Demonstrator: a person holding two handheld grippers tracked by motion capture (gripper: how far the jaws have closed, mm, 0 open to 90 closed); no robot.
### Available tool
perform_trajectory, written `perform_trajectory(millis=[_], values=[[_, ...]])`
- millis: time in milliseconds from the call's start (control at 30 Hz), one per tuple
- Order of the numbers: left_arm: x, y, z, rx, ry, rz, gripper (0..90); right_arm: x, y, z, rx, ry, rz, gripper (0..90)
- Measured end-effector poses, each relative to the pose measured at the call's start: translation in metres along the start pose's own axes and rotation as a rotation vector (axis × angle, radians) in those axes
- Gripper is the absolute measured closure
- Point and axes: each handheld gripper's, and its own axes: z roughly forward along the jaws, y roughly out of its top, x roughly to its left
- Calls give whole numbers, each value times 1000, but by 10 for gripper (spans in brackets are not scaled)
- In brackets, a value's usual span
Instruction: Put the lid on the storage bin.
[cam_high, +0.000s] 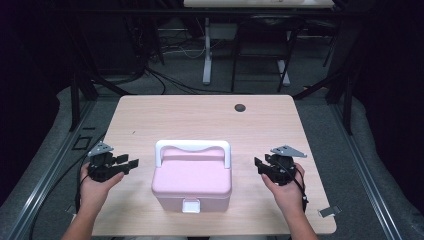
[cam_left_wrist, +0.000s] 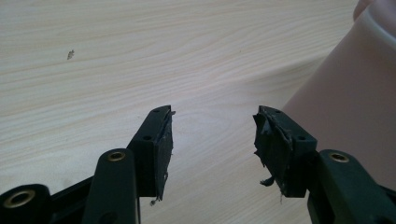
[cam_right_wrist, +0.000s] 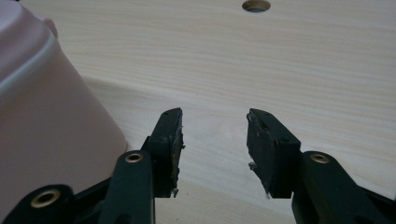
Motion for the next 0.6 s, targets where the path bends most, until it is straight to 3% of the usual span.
perform_trajectory(millis=[33,100,200,600], values=[[0,0,1,5,-3,-2,464,-1,-1,2,17,29,4,550],[1,0,3,11,-6,-11,464,-1,-4,5,30,3,2,549],[0,0,4,12,-11,-8,463,-1,-8,8,46,25,-9,545],[0,-1,6,19,-20,-7,463,2,-11,13,56,15,-18,535]])
